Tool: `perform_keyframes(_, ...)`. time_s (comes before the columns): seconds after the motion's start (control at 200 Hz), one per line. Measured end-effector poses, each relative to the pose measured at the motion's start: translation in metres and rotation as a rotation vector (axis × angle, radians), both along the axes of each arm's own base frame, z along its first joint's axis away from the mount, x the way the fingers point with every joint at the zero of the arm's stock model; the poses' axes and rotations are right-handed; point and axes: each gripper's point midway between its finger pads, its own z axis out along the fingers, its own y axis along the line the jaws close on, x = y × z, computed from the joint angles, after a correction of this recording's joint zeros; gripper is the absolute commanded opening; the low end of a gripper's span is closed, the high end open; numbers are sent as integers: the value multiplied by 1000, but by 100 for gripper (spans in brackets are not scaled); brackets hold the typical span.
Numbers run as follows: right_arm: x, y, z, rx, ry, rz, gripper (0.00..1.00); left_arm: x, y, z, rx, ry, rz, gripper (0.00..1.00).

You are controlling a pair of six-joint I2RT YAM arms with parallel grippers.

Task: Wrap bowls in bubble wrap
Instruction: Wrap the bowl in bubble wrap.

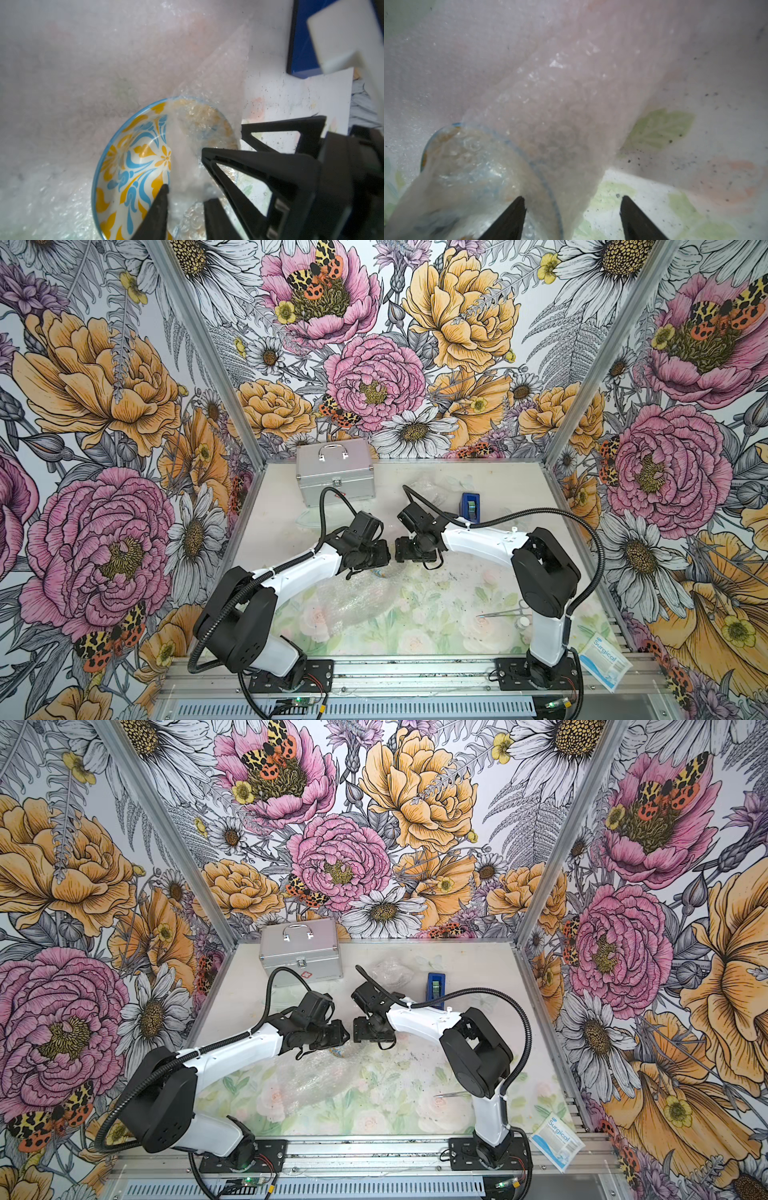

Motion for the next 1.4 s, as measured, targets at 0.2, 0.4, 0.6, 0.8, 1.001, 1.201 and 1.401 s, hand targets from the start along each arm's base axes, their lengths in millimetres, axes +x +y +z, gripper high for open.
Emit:
perform_keyframes(0.2, -4, 1, -13, -33, 14, 16, 72, 0, 48, 21, 75, -18, 146, 62)
perform_keyframes(0.4, -5, -1, -14, -49, 9, 24, 70, 18, 154, 36, 146, -16, 490, 63)
perform_keyframes(0.6, -7, 1, -14, -48, 9, 30, 68, 12, 224, -1, 180, 124, 713, 63)
perform_keyframes(0.8, -7, 2, -13, -44, 10, 31, 64, 22, 232, -30, 144, 198, 748, 56)
perform_keyframes(1.001, -6, 4, -12, -39, 10, 32, 63, 31, 223, -60, 98, 265, 743, 20)
perform_keyframes(1.201, -8, 5, -11, -36, 10, 37, 63, 40, 213, -47, 45, 212, 743, 0)
perform_keyframes(1.401, -8, 8, -15, -36, 24, 40, 62, 59, 164, 17, -54, -24, 564, 0)
